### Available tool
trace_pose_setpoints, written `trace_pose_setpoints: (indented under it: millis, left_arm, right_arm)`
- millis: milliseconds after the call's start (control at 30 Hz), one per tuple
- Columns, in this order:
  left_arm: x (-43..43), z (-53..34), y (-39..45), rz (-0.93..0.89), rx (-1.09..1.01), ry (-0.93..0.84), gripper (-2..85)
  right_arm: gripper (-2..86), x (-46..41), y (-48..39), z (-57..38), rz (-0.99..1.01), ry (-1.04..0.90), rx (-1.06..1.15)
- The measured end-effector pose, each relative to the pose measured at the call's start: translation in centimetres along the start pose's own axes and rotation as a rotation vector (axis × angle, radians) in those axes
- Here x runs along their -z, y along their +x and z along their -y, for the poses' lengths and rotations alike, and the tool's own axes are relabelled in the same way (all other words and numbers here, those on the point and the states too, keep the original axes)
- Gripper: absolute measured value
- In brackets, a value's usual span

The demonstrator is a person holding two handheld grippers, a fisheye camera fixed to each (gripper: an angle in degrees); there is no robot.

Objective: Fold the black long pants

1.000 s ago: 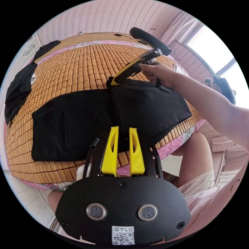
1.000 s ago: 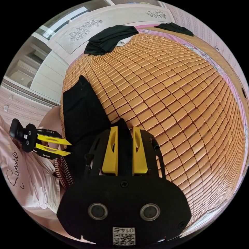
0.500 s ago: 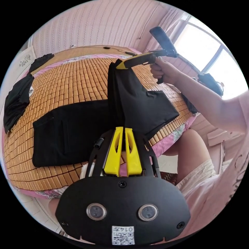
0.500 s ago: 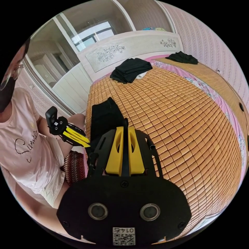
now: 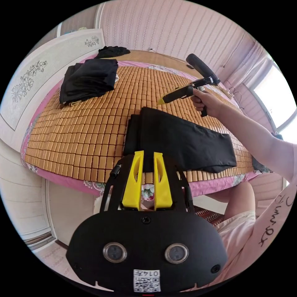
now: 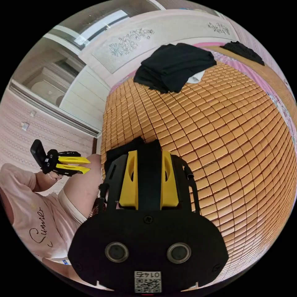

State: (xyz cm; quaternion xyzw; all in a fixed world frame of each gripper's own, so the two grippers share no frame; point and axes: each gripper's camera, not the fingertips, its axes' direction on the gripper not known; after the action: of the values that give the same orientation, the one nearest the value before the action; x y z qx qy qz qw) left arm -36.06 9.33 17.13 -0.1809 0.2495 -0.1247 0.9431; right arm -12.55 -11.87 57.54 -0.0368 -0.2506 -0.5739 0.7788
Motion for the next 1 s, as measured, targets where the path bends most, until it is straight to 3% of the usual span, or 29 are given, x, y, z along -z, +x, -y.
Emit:
trace_pose_setpoints:
  millis: [167,367,500,667,833,933,1000]
  left_arm:
    - [-1.6,-0.4,-0.8,-0.013,0.033,-0.041,8.0]
    - [-4.7,-0.7,-1.2,-0.037,0.068,-0.166,6.3]
    - [-3.3,-1.3,-1.4,-0.063,0.065,-0.099,1.3]
    - [0.8,-2.2,-1.5,-0.034,0.059,0.03,0.5]
    - [-1.6,-2.7,-3.0,0.062,0.138,-0.068,4.2]
    - [0.0,-3.6,-1.7,0.128,0.103,-0.004,4.3]
    - [0.9,-4.1,0.0,0.08,0.026,0.06,2.2]
  right_arm:
    - [9.9,0.9,-1.4,-1.0,-0.143,0.08,-0.013]
    - [9.4,-3.7,-1.2,2.6,-0.02,-0.076,-0.03]
    - [3.5,-3.1,-3.1,3.4,-0.032,-0.053,0.03]
    - [3.0,-0.9,-6.7,4.8,-0.054,0.021,0.135]
    - [5.9,-3.2,-7.7,6.2,-0.172,-0.036,0.096]
    - [4.1,-0.6,-8.0,2.9,-0.218,0.046,0.06]
    - [1.3,3.0,-8.2,-2.5,-0.326,0.133,-0.01]
